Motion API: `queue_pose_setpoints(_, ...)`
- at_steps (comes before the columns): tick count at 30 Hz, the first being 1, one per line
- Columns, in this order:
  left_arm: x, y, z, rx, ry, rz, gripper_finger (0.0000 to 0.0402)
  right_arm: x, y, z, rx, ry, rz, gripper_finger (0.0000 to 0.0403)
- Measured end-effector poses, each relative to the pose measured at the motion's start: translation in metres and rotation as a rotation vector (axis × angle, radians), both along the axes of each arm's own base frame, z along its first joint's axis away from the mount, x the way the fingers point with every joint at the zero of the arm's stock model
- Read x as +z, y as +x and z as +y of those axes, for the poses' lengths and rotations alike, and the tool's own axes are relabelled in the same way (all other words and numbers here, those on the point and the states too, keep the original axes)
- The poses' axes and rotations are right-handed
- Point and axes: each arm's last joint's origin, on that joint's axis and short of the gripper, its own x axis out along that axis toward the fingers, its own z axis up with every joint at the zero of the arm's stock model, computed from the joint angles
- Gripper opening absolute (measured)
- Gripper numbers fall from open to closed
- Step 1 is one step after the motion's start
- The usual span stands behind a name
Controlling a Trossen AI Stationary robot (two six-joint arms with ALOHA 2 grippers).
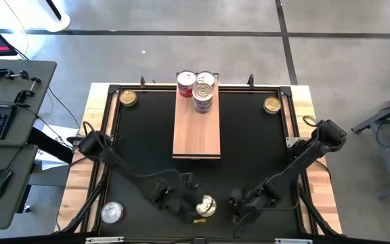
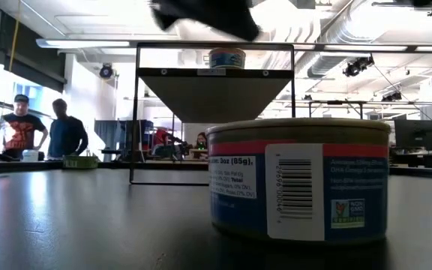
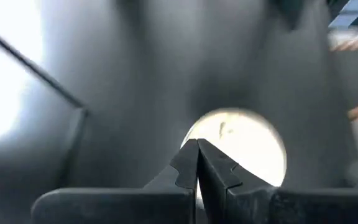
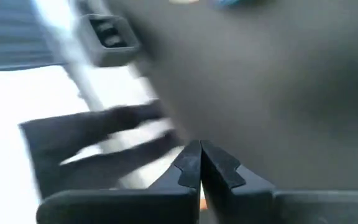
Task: Stack canned seafood by type on shelf
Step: Stack the blue pink tuna can on top of the blue pink tuna can on the shelf
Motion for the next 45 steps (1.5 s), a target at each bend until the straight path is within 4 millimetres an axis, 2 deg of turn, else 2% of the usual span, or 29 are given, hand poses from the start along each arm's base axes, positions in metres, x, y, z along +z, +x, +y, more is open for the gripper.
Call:
queue_pose_setpoints(2,-0.005,-0.013,-0.008,-0.006,0.095,0.005,0.0,-0.023,-0.001,0.0,-0.022,0.15,-0.082,0.0)
queue_pose_setpoints(4,-0.011,-0.025,-0.019,-0.012,0.167,-0.014,0.0,-0.036,-0.003,-0.005,-0.098,0.216,-0.164,0.0)
queue_pose_setpoints(6,-0.023,-0.036,-0.03,-0.022,0.19,-0.052,0.0,-0.041,-0.004,-0.009,-0.157,0.207,-0.235,0.0)
queue_pose_setpoints(9,-0.039,-0.046,-0.039,-0.108,0.221,-0.086,0.0,-0.046,-0.004,-0.014,-0.173,0.14,-0.246,0.0)
queue_pose_setpoints(12,-0.045,-0.042,-0.035,-0.126,0.181,-0.13,0.0,-0.049,0.0,-0.019,-0.167,0.098,-0.244,0.0)
queue_pose_setpoints(16,-0.057,-0.039,-0.023,-0.131,0.149,-0.074,0.0,-0.051,0.005,-0.028,-0.186,0.057,-0.222,0.0)
queue_pose_setpoints(19,-0.055,-0.034,-0.019,-0.113,0.114,-0.088,0.0,-0.057,0.005,-0.036,-0.202,-0.003,-0.16,0.0)
queue_pose_setpoints(25,-0.058,-0.028,-0.018,-0.162,0.072,-0.085,0.0,-0.057,0.013,-0.047,-0.241,0.002,-0.16,0.0)
queue_pose_setpoints(29,-0.056,-0.028,-0.018,-0.164,0.066,-0.091,0.0,-0.057,0.013,-0.048,-0.239,0.005,-0.152,0.0)
queue_pose_setpoints(34,-0.067,-0.026,-0.018,-0.176,0.065,-0.064,0.0,-0.058,0.015,-0.049,-0.27,0.013,-0.152,0.0)
queue_pose_setpoints(41,-0.075,-0.021,-0.018,-0.171,0.057,-0.069,0.0,-0.08,0.022,-0.044,-0.325,0.045,-0.133,0.0)
queue_pose_setpoints(45,-0.076,-0.02,-0.015,-0.169,0.056,-0.06,0.0,-0.08,0.031,-0.039,-0.353,0.045,-0.151,0.0)
